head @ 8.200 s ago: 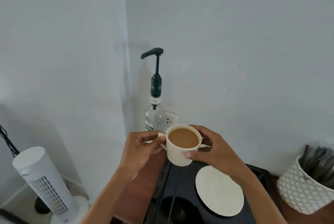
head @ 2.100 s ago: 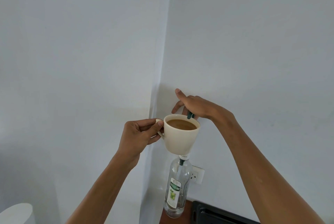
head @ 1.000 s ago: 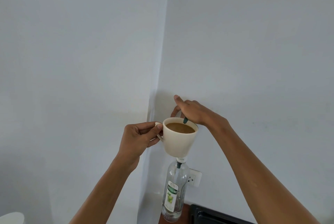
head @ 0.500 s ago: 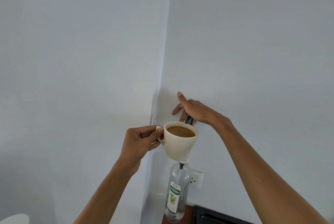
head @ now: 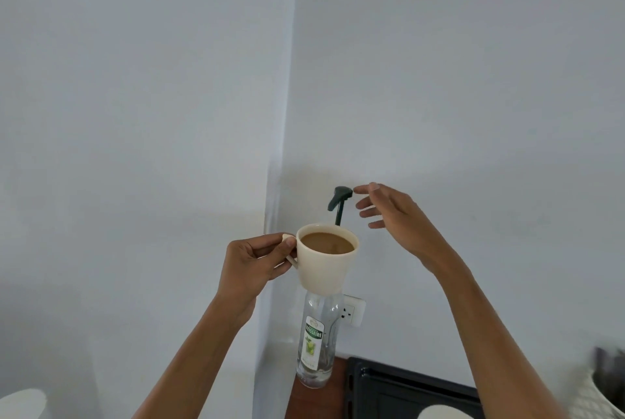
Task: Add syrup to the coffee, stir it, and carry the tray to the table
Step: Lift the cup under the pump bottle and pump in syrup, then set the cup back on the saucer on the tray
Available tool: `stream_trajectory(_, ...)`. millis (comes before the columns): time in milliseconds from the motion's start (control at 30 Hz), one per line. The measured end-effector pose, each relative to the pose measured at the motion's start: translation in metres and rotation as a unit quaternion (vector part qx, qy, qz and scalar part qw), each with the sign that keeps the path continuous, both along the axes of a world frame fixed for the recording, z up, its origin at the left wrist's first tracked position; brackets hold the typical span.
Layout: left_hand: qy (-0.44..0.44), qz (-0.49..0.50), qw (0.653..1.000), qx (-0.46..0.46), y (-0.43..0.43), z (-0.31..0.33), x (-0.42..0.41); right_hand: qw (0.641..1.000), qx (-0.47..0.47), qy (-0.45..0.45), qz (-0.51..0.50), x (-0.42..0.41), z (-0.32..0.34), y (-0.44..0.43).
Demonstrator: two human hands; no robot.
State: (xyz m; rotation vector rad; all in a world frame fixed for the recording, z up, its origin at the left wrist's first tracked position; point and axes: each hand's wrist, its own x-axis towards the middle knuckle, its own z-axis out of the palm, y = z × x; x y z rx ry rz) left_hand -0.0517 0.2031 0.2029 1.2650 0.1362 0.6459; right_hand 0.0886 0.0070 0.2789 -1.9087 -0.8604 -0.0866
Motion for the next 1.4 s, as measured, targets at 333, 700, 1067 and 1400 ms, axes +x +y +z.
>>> stream_trajectory(333,0.033,-0.004,0.999,0.002,-0.037,-0.032,-0.005,0.989,-0.02,0.121,0.089,-0.042,-0.083,-0.058)
stream_trajectory(700,0.056,-0.018,0.998,-0.011,-0.096,-0.067,-0.002,0.99,0.022,0.129,0.06,-0.055,-0.131,-0.111)
stream_trajectory(1067,0.075,-0.078,0.994,-0.018,-0.172,-0.11,0.013,0.988,0.019,0.152,0.033,-0.051,-0.169,-0.194)
stream_trajectory(1400,0.127,-0.117,0.985,0.006,-0.218,-0.161,0.026,0.984,-0.011,0.176,0.02,-0.042,-0.22,-0.252)
